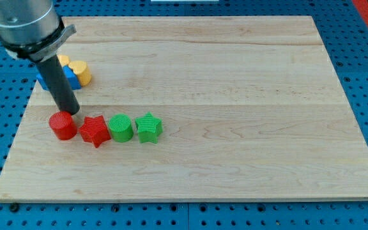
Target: Nudge the group of blocks right a bit
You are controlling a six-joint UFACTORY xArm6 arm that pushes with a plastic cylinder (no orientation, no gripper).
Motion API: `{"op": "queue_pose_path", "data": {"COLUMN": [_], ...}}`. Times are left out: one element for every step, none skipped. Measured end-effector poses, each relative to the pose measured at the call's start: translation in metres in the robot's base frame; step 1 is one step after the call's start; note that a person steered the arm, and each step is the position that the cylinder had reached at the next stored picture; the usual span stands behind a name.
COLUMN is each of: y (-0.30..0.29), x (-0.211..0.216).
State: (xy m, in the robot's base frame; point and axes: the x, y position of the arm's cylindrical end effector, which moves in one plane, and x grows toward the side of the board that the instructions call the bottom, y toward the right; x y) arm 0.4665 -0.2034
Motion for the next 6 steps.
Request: {"op": "queue_pose_path", "data": {"y": [0.000, 0.000, -0.018, -0.076, -0.100, -0.101], "x": [0.002, -0.006, -0.009, -0.009, -0.012, -0.024]}}
